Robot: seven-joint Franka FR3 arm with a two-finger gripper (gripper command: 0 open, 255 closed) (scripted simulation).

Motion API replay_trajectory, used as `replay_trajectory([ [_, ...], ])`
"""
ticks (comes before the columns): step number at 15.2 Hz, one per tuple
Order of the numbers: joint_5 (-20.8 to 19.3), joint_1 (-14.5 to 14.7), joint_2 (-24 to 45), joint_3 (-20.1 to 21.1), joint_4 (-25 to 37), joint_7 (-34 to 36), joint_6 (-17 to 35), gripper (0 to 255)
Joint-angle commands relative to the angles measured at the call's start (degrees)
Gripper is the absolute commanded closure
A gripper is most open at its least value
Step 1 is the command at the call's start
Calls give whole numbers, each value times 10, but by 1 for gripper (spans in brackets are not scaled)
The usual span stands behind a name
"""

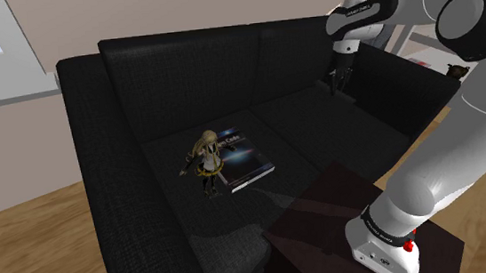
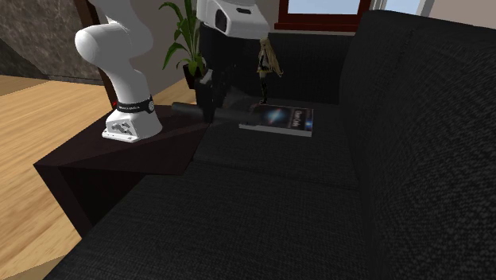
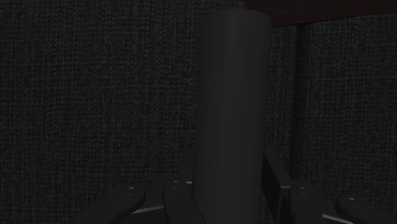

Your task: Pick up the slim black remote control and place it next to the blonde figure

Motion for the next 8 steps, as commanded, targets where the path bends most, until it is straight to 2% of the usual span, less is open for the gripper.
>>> replay_trajectory([
  [1, -2, 0, -5, 0, 11, 0, -15, 255],
  [8, -6, 2, -19, 1, 49, 1, -67, 255],
])
